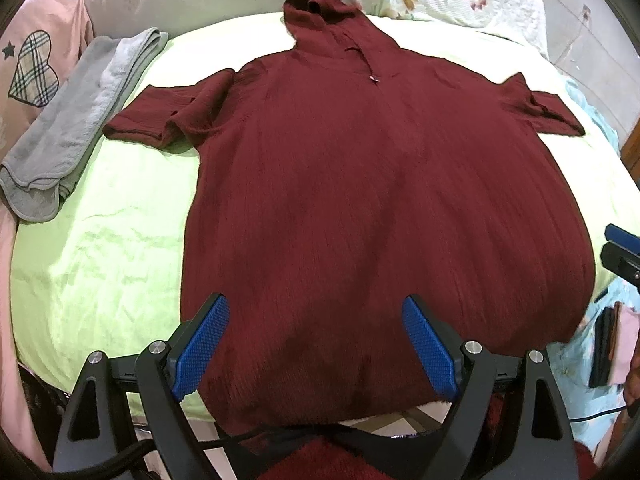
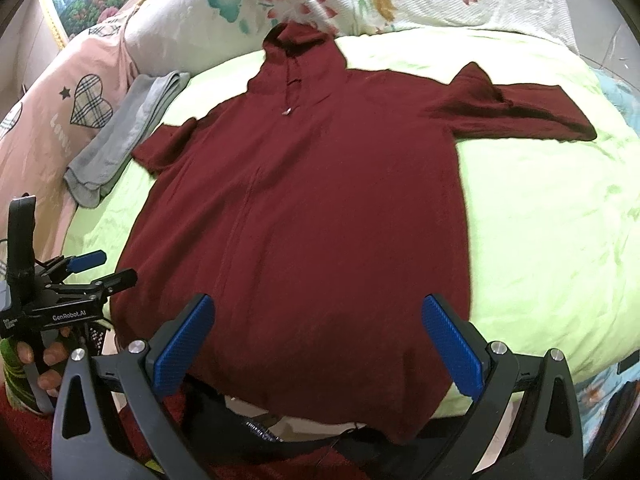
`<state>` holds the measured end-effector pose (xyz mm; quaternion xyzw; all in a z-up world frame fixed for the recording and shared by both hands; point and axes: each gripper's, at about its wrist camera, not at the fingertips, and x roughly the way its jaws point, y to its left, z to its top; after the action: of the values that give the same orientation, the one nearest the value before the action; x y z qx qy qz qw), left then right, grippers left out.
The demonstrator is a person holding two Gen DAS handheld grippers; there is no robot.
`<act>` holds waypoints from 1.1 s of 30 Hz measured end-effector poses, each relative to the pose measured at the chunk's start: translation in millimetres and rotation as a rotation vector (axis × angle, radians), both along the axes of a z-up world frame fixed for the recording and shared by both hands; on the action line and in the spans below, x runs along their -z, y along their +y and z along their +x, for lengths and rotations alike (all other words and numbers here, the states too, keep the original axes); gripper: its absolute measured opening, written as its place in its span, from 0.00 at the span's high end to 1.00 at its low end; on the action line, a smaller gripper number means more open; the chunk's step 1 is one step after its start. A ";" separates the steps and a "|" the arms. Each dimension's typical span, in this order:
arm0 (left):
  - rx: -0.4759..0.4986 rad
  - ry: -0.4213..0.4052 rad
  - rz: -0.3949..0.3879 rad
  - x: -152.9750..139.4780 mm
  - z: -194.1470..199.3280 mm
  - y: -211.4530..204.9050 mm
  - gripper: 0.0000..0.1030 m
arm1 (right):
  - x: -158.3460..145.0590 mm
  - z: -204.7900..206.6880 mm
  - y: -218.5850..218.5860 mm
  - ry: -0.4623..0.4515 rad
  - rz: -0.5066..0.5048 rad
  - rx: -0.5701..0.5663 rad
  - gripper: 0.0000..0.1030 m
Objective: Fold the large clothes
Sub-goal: 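Grasp the red sweater's sleeve cuff with the right gripper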
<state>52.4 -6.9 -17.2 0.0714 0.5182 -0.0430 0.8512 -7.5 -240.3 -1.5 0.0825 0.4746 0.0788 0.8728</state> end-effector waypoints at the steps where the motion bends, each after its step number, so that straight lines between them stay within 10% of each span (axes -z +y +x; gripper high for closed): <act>1: -0.007 -0.003 0.004 -0.1 5.3 1.6 0.14 | -1.1 2.1 -3.2 -0.007 0.000 0.004 0.00; 14: -0.056 0.008 0.023 5.1 49.4 8.6 0.14 | -31.1 93.0 -127.2 -0.159 -0.134 0.190 0.23; 27: -0.034 0.076 0.050 30.7 64.0 -4.6 0.14 | 22.1 216.4 -201.6 -0.024 -0.257 0.234 0.48; 33: -0.036 0.085 0.043 35.7 73.1 -4.4 0.14 | 36.6 220.3 -220.2 0.009 -0.300 0.278 0.90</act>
<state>125.4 -11.3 -52.9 0.0786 0.5561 -0.0196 0.8271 212.8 -460.5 -38.1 0.0166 0.4689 -0.1145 0.8756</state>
